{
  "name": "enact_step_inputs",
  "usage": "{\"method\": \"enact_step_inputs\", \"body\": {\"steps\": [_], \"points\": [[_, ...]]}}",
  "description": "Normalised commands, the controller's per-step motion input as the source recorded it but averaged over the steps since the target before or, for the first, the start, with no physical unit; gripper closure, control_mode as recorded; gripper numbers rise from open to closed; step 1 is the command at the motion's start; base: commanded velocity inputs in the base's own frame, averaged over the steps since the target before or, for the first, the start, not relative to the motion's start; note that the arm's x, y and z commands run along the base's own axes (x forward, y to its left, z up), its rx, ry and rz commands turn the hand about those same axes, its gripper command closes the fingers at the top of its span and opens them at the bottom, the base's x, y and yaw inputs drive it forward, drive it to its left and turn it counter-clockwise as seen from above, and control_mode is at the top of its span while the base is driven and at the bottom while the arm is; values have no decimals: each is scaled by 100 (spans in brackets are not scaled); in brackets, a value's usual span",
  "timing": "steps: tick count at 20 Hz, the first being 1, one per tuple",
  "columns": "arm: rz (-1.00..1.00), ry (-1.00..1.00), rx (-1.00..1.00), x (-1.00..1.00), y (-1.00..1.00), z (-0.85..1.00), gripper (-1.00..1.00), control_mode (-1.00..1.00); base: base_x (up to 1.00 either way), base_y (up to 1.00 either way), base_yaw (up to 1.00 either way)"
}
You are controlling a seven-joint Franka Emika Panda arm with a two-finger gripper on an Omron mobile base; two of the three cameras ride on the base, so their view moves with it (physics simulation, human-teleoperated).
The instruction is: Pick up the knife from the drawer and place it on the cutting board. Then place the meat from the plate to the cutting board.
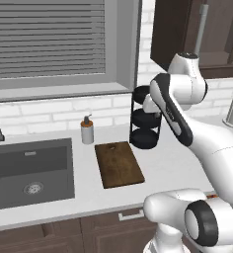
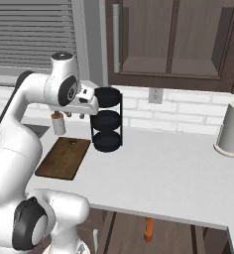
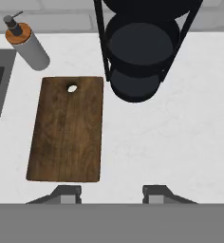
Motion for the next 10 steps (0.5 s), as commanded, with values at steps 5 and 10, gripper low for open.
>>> {"method": "enact_step_inputs", "body": {"steps": [5, 10], "points": [[11, 0, -3, -54, -19, -9, -100, -100, 0, 0, 0], [12, 0, 0, -98, -34, -32, -100, -100, 0, 0, 0]]}}
